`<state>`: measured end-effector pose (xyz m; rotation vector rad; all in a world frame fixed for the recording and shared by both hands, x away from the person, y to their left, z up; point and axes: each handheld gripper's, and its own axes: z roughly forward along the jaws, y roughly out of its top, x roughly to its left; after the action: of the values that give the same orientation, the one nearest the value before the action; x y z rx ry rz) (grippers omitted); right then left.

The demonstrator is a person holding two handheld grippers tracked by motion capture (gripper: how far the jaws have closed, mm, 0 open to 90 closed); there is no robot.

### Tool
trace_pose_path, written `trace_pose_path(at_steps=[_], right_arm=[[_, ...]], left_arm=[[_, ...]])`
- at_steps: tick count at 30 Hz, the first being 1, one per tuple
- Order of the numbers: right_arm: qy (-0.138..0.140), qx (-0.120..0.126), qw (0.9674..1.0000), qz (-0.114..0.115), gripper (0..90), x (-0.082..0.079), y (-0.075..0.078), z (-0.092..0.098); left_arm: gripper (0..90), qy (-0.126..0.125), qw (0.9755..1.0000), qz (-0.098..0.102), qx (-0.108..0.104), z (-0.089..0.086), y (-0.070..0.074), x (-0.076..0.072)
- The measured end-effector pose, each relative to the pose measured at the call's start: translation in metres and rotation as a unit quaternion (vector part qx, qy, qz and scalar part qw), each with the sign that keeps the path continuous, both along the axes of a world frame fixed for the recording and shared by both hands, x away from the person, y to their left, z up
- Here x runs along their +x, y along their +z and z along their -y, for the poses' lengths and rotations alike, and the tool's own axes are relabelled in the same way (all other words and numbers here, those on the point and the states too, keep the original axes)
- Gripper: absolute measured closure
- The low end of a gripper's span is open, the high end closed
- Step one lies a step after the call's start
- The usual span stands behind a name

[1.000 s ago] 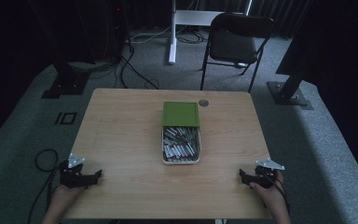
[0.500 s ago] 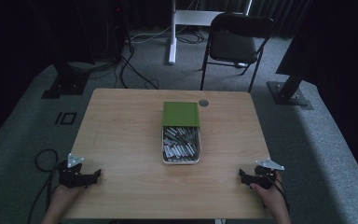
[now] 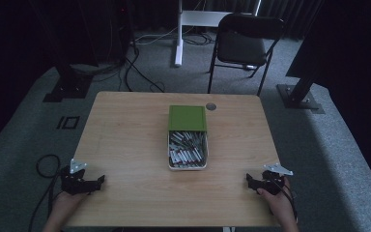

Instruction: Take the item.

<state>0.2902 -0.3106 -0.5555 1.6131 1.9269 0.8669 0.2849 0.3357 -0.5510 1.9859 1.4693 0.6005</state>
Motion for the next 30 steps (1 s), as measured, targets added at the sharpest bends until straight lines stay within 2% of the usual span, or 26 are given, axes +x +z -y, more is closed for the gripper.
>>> trace_pose_path(at_steps=[3, 18, 30], right_arm=[[-0.002, -0.010, 0.9999, 0.003, 13.5, 0.002, 0.002, -0.003], [0.026, -0.013, 0.9992, 0.028, 13.9, 0.014, 0.029, -0.019], [0.049, 0.000, 0.9967, 0.065, 14.6, 0.027, 0.062, -0.038]], left_arm=[[1.4, 0.000, 1.0000, 0.000, 0.000, 0.000, 0.000, 0.000], [1.4, 0.000, 1.0000, 0.000, 0.000, 0.000, 0.000, 0.000], [1.4, 0.000, 1.0000, 0.000, 0.000, 0.000, 0.000, 0.000]])
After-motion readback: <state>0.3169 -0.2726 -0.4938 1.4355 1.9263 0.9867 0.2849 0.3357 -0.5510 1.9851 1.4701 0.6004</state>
